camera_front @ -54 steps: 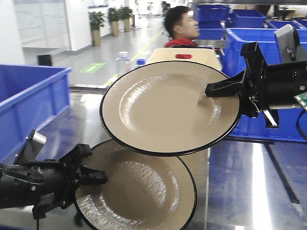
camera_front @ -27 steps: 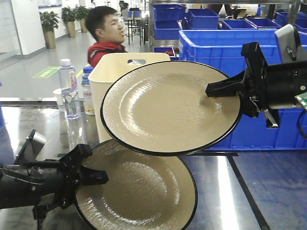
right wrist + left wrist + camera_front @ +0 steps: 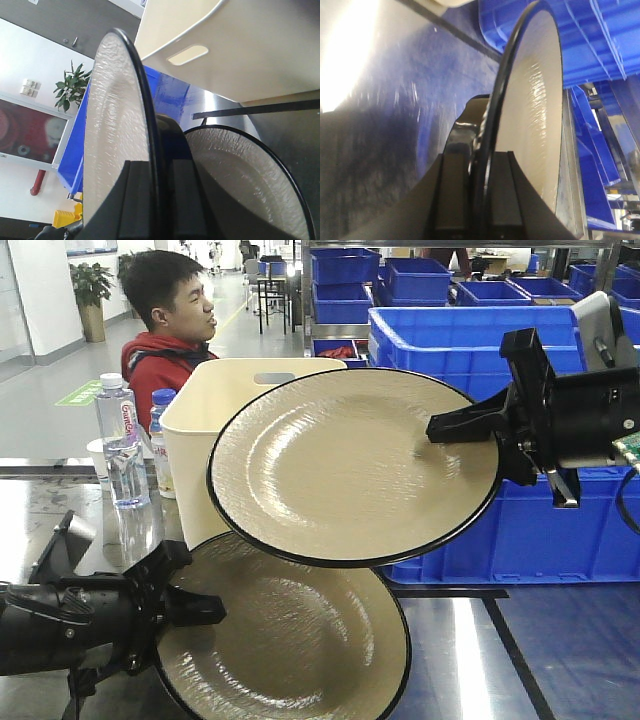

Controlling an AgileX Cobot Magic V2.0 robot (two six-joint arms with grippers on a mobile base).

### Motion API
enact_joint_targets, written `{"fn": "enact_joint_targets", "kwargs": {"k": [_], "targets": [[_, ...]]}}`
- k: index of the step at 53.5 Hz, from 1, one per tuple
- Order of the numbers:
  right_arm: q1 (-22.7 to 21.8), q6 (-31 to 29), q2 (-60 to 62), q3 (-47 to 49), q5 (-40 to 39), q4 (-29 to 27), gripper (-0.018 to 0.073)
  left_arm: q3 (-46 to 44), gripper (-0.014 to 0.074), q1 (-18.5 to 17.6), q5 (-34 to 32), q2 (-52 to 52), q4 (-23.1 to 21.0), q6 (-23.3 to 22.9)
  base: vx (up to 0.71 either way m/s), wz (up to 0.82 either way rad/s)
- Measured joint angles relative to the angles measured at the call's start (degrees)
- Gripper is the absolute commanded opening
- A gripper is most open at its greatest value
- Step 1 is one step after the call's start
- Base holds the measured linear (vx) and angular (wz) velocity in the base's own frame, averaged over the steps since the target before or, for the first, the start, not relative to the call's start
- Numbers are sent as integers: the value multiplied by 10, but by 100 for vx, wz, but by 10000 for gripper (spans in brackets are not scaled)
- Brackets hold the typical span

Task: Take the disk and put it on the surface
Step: 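Carry both held plates while driving to the steel table, then lower the left gripper's plate onto the table and release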

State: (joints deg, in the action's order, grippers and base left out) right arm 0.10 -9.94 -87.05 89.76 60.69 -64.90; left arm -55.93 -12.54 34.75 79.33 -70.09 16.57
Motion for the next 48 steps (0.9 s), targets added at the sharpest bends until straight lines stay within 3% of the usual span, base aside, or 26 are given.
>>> {"fn": "enact_joint_targets", "kwargs": {"k": [48], "targets": [[0,0,0,0,0,0,-8,0,1,0,-14,0,0,0,2,0]]}}
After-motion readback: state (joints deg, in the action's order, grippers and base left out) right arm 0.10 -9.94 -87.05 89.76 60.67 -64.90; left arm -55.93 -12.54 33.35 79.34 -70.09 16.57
